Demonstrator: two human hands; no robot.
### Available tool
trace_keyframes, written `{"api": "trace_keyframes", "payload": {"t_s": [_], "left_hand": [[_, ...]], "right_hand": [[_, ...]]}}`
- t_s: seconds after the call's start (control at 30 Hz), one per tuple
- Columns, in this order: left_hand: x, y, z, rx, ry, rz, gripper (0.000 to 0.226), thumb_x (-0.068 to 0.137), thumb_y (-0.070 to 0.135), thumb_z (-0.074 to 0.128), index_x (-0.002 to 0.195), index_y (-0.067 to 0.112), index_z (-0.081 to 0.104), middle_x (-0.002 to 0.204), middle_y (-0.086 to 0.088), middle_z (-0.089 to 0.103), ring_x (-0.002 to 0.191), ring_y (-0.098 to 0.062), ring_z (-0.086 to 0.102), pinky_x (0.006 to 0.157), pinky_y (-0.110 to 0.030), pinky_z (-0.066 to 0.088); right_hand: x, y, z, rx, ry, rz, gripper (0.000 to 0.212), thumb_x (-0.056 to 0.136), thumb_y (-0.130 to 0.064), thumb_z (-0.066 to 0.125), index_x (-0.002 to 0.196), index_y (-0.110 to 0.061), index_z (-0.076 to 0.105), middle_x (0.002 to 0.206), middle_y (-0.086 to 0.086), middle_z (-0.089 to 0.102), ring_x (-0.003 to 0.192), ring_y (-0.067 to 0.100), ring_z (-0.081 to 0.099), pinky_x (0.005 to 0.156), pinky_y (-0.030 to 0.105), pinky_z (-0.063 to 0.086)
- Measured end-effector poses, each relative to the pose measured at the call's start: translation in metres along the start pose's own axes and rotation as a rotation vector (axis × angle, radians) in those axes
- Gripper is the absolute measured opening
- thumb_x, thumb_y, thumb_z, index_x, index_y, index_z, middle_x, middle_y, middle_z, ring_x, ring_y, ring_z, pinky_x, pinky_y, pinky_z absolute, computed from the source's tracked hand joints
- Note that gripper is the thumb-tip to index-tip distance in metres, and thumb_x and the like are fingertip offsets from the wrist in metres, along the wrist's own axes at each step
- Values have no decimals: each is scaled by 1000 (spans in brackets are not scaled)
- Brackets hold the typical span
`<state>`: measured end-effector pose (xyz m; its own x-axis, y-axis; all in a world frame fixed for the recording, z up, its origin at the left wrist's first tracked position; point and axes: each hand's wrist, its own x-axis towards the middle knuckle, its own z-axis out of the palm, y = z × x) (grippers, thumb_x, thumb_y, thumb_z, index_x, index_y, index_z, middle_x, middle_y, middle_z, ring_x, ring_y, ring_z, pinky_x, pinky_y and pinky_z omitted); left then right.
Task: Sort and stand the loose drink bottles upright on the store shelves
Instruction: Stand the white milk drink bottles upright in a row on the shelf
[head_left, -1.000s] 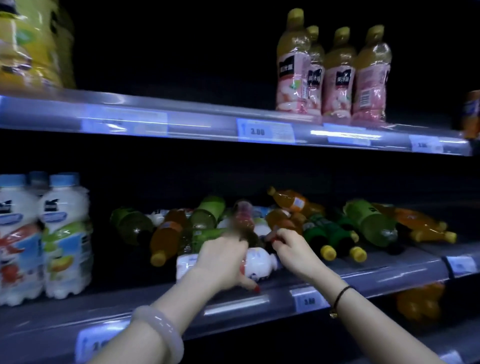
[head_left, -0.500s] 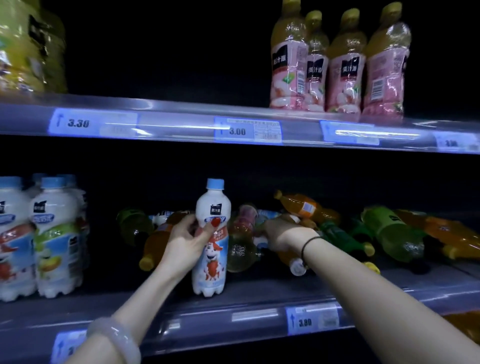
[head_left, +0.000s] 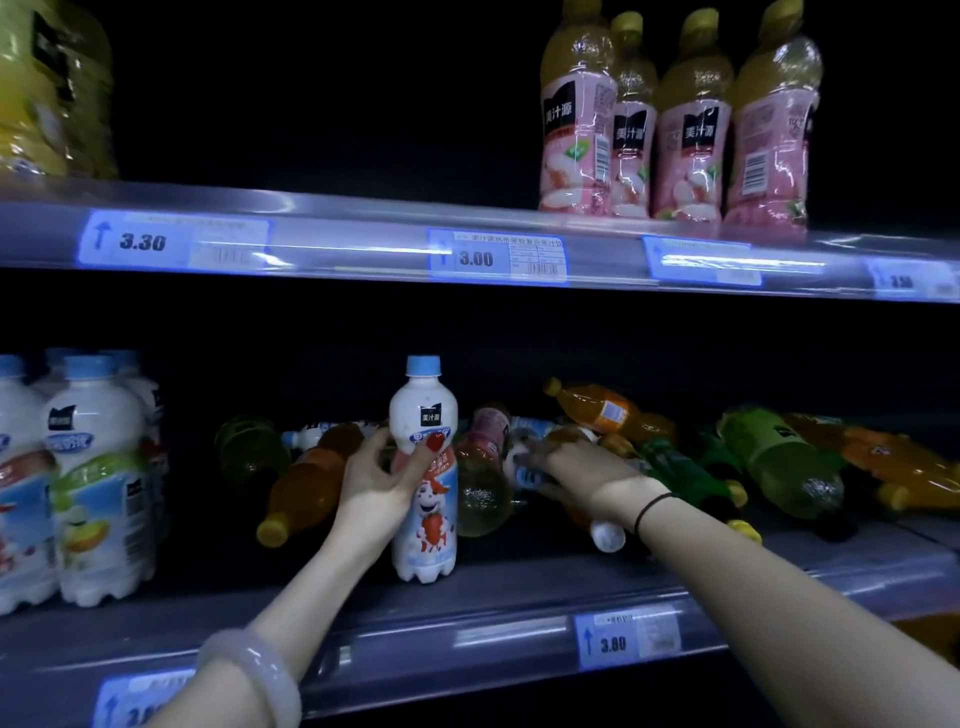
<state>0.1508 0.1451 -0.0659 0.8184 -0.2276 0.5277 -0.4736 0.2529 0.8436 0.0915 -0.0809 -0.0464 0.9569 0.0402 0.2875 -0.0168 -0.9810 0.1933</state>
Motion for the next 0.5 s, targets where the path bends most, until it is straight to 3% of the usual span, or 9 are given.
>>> {"api": "trace_keyframes", "payload": {"t_s": [0.1,0.17,0.23,0.27,0.37,0.43,0.5], "left_hand": [[0,0,1,-25,-14,2,8,83,20,67,88,21,61,83,4,71,73,-2,71,56,-12,52],[1,-1,2,-30,-22,-2,8,83,21,67,89,21,61,84,3,72,75,-5,72,58,-14,53],[3,-2,2,-43,-38,-9,10,82,21,67,90,20,61,87,3,72,75,-5,72,58,-15,53],[4,-3,2,-44,-45,-13,11,81,22,67,91,20,61,89,2,72,76,-5,72,58,-15,53],[8,-7,1,-45,-60,-41,16,79,27,68,93,20,63,92,1,72,84,-12,71,62,-17,54],[9,-8,-2,-53,-81,-62,27,74,36,70,95,20,64,95,-2,73,87,-16,71,68,-23,55],[10,-10,-4,-70,-108,-90,26,76,34,72,97,20,64,95,-2,74,88,-17,72,71,-26,56]], "right_hand": [[-6,1,-7,478,317,238,40,95,-22,51,135,-14,47,132,10,57,119,28,55,95,33,44],[1,-3,-10,719,525,336,32,96,-19,50,126,-8,50,108,9,63,98,24,61,81,29,43],[13,-8,-21,886,673,386,20,98,-18,46,113,-6,48,83,-2,56,74,13,54,70,25,37],[21,-10,-26,939,705,400,21,98,-18,45,113,-4,46,82,-5,53,73,12,52,70,24,36],[39,-8,-34,990,725,425,36,98,-20,47,126,3,43,106,11,58,98,24,54,76,23,36],[48,-8,-32,1035,712,448,44,94,-29,53,127,-1,45,111,13,59,101,22,56,78,24,41],[54,-7,-22,1097,655,471,55,84,-45,59,124,-10,46,114,12,61,104,22,58,87,33,49]]}}
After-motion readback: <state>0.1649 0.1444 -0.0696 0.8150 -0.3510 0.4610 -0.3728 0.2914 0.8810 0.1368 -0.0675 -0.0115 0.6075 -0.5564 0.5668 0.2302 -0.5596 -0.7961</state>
